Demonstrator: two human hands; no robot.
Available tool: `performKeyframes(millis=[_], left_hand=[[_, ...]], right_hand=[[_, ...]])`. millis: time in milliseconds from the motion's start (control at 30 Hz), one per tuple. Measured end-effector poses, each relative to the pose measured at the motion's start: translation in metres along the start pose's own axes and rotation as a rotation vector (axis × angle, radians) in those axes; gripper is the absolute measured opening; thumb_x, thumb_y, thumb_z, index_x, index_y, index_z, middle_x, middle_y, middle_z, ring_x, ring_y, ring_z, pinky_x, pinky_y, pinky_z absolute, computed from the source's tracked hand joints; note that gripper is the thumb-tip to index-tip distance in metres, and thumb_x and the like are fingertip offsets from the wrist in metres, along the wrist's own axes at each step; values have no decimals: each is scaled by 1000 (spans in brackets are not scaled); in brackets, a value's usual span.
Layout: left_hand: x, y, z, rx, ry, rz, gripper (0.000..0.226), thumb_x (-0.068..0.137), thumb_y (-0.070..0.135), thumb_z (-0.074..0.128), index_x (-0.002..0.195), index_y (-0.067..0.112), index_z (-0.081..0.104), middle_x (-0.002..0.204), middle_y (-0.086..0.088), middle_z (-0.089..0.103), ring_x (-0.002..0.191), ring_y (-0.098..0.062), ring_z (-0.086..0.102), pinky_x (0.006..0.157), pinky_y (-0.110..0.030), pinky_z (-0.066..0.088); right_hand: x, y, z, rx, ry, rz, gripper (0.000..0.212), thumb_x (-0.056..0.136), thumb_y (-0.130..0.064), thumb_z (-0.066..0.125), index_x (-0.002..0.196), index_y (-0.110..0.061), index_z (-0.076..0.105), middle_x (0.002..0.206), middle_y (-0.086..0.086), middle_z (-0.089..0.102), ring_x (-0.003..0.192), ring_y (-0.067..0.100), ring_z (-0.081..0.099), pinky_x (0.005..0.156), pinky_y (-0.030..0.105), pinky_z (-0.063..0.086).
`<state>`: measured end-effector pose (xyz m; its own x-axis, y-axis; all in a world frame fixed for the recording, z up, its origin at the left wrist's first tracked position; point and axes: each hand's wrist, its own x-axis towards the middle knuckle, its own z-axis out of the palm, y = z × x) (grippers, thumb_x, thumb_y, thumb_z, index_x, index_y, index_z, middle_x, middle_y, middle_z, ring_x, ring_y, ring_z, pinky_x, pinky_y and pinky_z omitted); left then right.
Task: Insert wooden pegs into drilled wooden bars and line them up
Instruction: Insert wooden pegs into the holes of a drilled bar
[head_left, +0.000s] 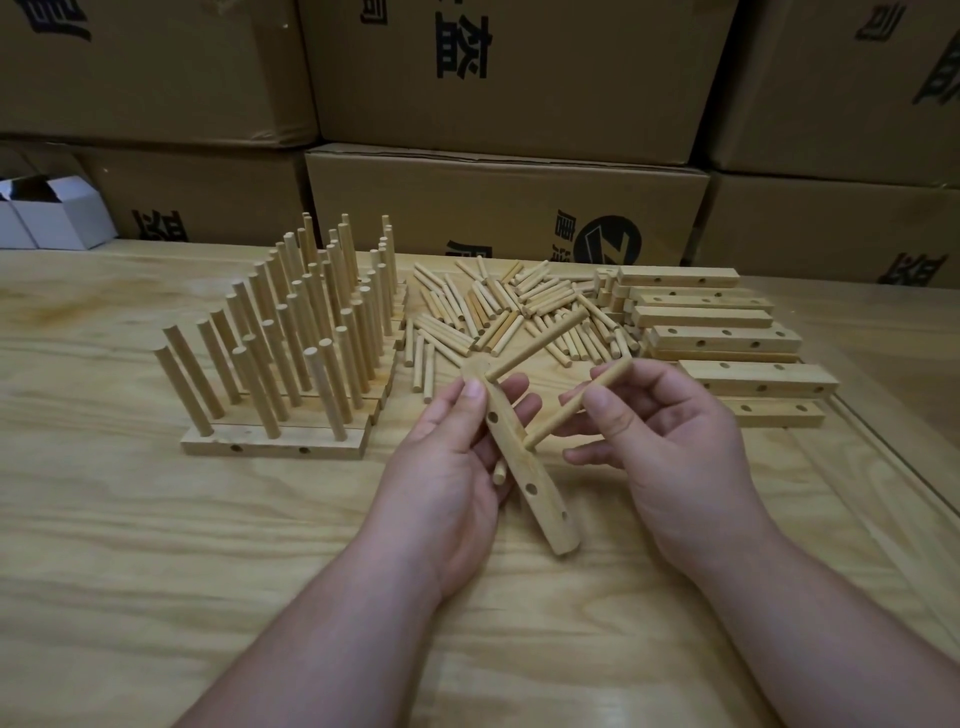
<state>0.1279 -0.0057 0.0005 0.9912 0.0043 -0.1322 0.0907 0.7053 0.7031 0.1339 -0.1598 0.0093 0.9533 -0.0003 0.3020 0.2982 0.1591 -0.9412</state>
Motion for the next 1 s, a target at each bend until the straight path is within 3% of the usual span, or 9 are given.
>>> performKeyframes(millis=[167, 333, 433, 500, 667, 800, 1000], left_hand=[[3, -1, -3, -2, 11, 8, 38, 104, 27, 50, 140, 15, 51, 116, -3, 77, 106, -18, 74, 67, -31, 62], [3, -2, -4, 32, 23, 18, 36, 104, 28, 51, 139, 18, 51, 115, -3, 77, 106, -18, 74, 79, -39, 56], [3, -3, -2, 44, 28, 37, 37, 97, 37, 58, 133, 27, 54, 112, -6, 78, 103, -21, 75, 91, -44, 53], [3, -4, -2, 61, 53, 59, 45, 88, 44, 62, 130, 29, 58, 107, -7, 78, 100, -23, 76, 89, -45, 58], [3, -8, -3, 106, 79, 115, 32, 102, 46, 50, 129, 31, 59, 91, -9, 77, 96, -27, 77, 88, -46, 61], [4, -9, -4, 232, 78, 104, 44, 104, 53, 39, 122, 22, 65, 97, -11, 79, 100, -27, 76, 96, -46, 56], [5, -9, -5, 267, 91, 94, 46, 107, 51, 35, 113, 20, 68, 97, -10, 79, 98, -23, 76, 95, -43, 56]], right_hand=[[0, 0, 0, -95, -20, -34, 14, 89, -4, 68, 101, -7, 63, 88, 13, 73, 72, 27, 74, 58, 30, 60], [-2, 0, -2, -183, -24, -89, 13, 87, -6, 72, 90, -5, 59, 76, 14, 70, 63, 22, 72, 57, 24, 57], [-5, 3, -1, -161, -51, -91, 13, 88, -2, 70, 85, -5, 58, 73, 18, 68, 61, 22, 71, 57, 24, 56], [-6, 5, -1, -172, -92, -95, 12, 89, 0, 68, 84, -8, 61, 73, 19, 66, 60, 22, 70, 58, 24, 56], [-9, 4, 1, -301, -164, -156, 10, 89, -10, 69, 86, -20, 70, 69, -9, 67, 61, 6, 62, 59, 17, 49], [-8, 4, 0, -346, -177, -123, 10, 90, -13, 71, 86, -21, 71, 72, -8, 68, 62, 7, 61, 58, 19, 49], [-5, 3, -3, -362, -198, -56, 9, 89, -12, 72, 86, -19, 74, 63, -13, 66, 62, 5, 61, 60, 15, 46]])
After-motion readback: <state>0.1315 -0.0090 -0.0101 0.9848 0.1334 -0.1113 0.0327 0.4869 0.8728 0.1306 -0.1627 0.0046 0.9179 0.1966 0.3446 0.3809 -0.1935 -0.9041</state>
